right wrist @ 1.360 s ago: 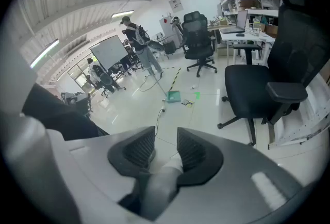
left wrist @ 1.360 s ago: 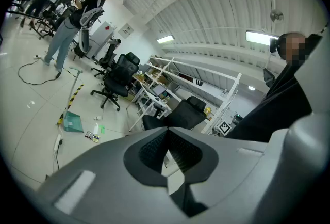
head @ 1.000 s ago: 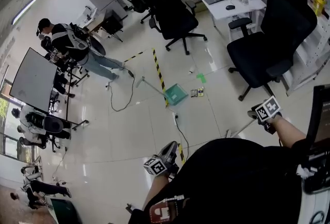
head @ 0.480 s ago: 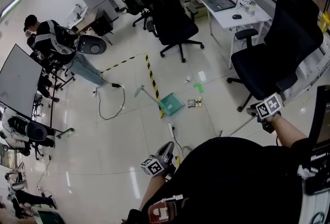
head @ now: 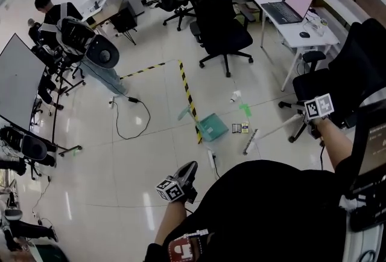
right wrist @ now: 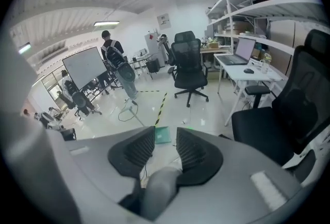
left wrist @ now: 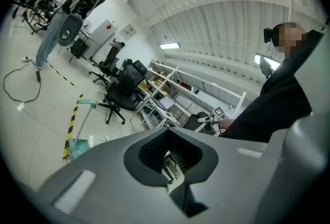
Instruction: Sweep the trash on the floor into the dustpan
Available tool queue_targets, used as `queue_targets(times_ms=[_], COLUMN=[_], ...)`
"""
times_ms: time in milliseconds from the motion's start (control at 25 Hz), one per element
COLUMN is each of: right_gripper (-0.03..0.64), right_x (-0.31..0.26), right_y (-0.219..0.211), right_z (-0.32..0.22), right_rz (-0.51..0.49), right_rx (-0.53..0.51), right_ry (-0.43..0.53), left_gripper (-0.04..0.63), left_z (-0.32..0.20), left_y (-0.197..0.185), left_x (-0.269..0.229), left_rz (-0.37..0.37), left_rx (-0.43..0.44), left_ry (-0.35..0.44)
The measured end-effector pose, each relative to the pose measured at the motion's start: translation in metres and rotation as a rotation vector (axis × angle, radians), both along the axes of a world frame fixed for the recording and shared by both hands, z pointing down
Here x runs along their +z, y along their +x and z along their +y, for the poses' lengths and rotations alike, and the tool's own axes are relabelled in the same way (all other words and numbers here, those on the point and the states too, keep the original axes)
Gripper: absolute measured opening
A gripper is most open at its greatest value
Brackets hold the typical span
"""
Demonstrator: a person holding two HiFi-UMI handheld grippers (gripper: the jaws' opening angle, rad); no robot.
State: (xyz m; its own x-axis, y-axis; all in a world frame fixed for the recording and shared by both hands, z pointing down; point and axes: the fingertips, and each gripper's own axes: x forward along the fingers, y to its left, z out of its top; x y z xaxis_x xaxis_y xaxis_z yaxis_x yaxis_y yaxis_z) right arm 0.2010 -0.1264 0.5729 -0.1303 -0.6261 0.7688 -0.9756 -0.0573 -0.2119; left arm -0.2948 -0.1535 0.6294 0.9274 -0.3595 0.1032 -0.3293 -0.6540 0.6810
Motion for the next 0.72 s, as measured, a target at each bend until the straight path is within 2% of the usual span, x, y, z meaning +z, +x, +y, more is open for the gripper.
queue_targets(times_ms=[200,400,520,600,720], right_gripper=[0.127,0.126,0.124,0.124,0.123], right_x=[-0.003,-0.001,0.006,0.021,0.043], right_y=[0.006,0.022,0.034,0.037,0.047], right_z=[-0.104,-0.221,-0.296,-0.340,-0.403], right_rz=[0.013,0.048,0.059,0.063,0.072], right_rx=[-0.003,-0.106,-0.200,-0.282,-0.394], right_ry=[0.033,0.093,0.115,0.098,0.075], left_gripper=[0.000,0.000,0.000,0.000,0.000], left_z=[-0.012,-0.015,-0.029,-0.041,-0.065], left_y=[-0.045,-0.062,-0.056,-0.046,-0.017], left_x=[0.014,0.027,0.033,0.038,0.039], left_rz=[-0.006,-0.076,-0.119,-0.147,-0.122], left_rx=[-0.150,-0.288,-0.380,-0.450,-0.565], left_ry=[-0.059,-0.118,-0.143,-0.167,-0.200])
